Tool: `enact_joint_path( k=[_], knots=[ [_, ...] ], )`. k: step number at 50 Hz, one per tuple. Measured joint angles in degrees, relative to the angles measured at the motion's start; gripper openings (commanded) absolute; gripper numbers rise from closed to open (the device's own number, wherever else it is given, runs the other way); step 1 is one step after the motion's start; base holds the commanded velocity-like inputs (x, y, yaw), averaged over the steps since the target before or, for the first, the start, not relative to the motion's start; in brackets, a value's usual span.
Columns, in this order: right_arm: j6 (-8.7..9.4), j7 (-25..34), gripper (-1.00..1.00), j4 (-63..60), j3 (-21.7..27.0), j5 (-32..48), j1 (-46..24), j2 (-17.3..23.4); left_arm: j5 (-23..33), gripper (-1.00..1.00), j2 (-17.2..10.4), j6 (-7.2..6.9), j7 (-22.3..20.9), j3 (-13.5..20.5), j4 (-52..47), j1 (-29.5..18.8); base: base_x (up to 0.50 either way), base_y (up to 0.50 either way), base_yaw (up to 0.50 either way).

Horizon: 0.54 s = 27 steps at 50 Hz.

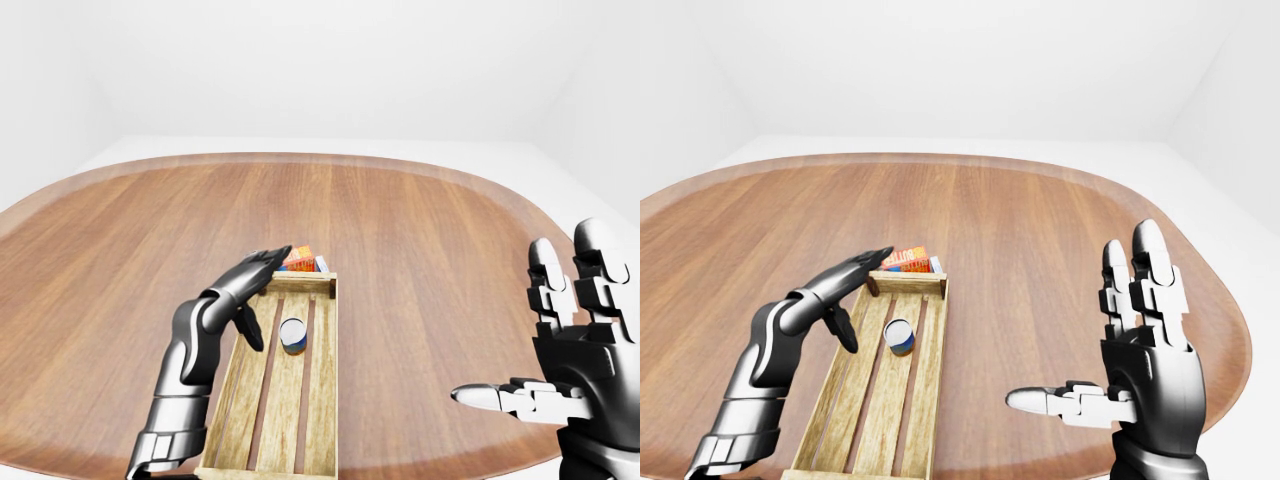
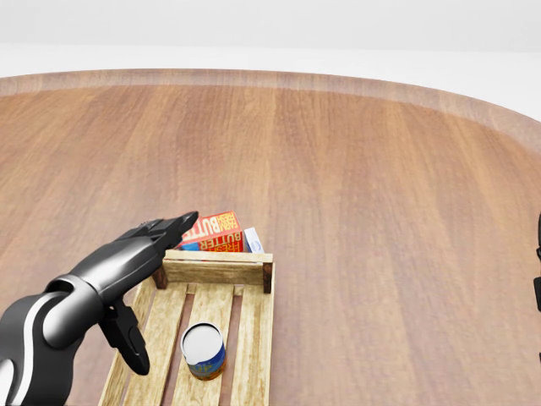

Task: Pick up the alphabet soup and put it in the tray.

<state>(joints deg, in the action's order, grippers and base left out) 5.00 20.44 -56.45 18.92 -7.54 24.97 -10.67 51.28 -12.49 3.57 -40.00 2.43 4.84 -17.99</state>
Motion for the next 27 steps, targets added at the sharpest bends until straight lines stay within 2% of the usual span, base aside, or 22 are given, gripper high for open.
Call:
enact_joint_path(
  k=[8,16,27],
  knots=[
    [0.00,0.0,1.00,-0.1,0.0,-0.1,0.2,-0.1,-4.3,1.00,-1.7,-3.69,0.0,2.6,-8.1,-0.5,0.00,0.00,0.00],
    [0.00,0.1,1.00,-1.1,0.3,-0.2,0.0,-0.1,-10.0,1.00,-4.1,-8.27,0.0,6.5,-15.4,-0.4,0.00,0.00,0.00],
    [0.00,-0.8,1.00,-2.7,-0.7,0.0,-0.4,0.5,-20.5,1.00,-7.4,-8.57,0.0,13.9,-23.5,3.8,0.00,0.00,0.00]
  ],
)
